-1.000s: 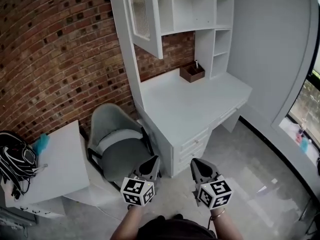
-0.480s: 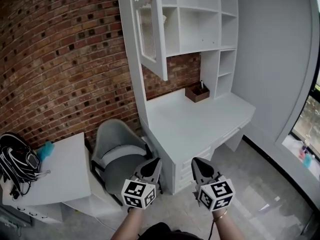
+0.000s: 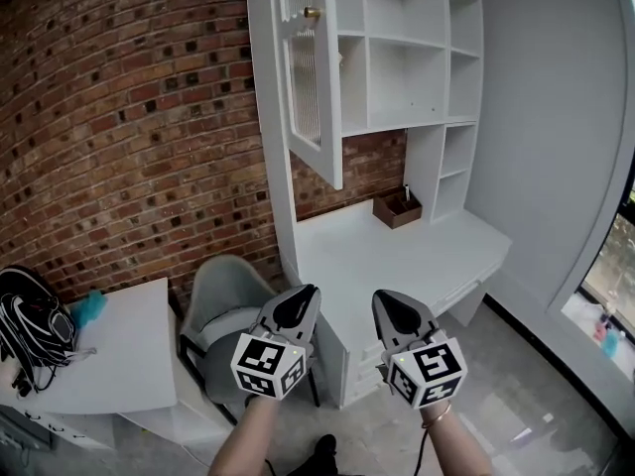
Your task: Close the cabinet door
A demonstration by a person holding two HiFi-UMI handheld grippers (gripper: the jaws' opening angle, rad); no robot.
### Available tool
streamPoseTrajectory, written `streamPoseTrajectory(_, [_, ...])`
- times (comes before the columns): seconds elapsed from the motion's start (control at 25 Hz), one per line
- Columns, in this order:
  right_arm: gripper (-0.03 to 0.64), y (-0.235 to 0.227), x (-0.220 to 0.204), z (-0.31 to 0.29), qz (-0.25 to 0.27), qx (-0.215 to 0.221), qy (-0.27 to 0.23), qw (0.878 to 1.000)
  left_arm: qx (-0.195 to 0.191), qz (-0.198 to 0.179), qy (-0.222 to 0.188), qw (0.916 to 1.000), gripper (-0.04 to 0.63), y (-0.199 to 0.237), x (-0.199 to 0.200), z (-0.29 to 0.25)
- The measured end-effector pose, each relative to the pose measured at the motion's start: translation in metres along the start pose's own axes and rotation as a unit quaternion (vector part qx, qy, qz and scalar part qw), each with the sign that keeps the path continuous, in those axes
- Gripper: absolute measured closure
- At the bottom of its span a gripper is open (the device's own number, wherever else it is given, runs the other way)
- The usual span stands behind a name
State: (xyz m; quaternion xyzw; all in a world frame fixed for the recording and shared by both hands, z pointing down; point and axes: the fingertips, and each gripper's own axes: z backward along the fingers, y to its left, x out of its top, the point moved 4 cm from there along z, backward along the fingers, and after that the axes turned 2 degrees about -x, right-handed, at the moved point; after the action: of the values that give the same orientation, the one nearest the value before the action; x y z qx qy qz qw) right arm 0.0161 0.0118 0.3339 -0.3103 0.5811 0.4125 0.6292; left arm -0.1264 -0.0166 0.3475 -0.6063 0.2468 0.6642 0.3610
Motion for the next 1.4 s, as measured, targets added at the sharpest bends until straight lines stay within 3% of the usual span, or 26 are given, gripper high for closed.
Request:
streamPoseTrajectory(0.48, [0.617, -0.023, 0.061, -0.085, 0.050, 0.010, -0.058, 0.997, -0.015, -0.050, -0.084, 0.9951, 0.583, 0.061, 0.081, -0.073])
streamPoseTrajectory(1.04, [0.617, -0.034, 0.157, -0.154, 0.115, 0.015, -0.151, 0.982, -0.038, -0.091, -0.174, 0.9799, 0.532, 0.109, 0.190, -0.145])
streamPoseTrajectory(1.4, [0.617, -0.025, 0.209, -0.181, 0.163, 0.010, -0.186, 0.969, -0.049, -0.108, -0.234, 0.9649, 0.495, 0.131, 0.279, -0.161])
